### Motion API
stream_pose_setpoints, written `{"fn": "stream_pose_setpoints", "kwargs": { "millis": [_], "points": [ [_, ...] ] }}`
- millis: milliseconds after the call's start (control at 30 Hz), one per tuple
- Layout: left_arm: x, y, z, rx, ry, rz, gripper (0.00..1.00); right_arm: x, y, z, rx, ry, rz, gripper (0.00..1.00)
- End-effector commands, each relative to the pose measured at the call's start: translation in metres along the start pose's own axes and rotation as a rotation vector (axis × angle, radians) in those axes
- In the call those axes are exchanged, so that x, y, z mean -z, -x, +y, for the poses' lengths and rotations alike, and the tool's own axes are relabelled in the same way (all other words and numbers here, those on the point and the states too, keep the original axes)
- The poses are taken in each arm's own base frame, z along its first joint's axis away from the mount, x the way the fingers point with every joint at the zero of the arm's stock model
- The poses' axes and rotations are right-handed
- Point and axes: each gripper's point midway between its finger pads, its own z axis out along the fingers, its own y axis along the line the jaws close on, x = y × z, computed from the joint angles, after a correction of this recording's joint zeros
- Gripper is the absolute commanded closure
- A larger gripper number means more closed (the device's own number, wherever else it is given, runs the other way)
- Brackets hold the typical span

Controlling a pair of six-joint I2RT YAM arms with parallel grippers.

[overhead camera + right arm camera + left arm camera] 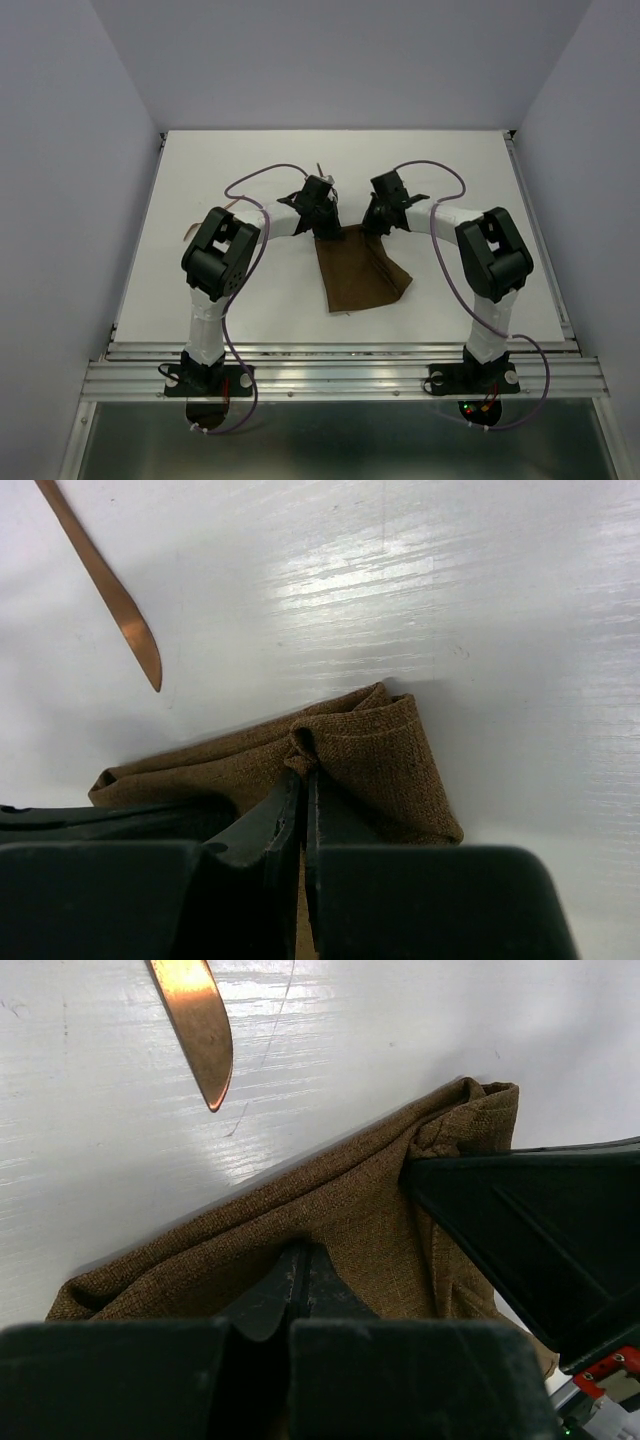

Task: Fold the napkin into a case and place the utensils inside
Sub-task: Fold the lower triangle-folded napkin at the center of the board.

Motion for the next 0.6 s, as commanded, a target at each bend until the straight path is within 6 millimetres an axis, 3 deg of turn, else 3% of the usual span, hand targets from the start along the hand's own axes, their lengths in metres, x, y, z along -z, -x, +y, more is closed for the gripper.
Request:
{"fn": "stream_pose_setpoints", "kwargs": {
  "millis": [0, 400, 567],
  "points": [
    [-0.005, -0.017, 0.015, -0.025, 0.034, 0.042, 1.00, -0.001, 0.010, 0.007, -0.017, -0.039, -0.060, 0.99],
    [-0.003, -0.017, 0.012, -0.026, 0.023, 0.042, 1.00, -0.007, 0.009, -0.022, -0.039, -0.197, -0.133, 0.99],
    [0.010, -0.009, 0.001, -0.031, -0.001, 0.011, 1.00, -0.010, 0.005, -0.028, -0.040, -0.223, -0.120, 0.99]
  ]
}}
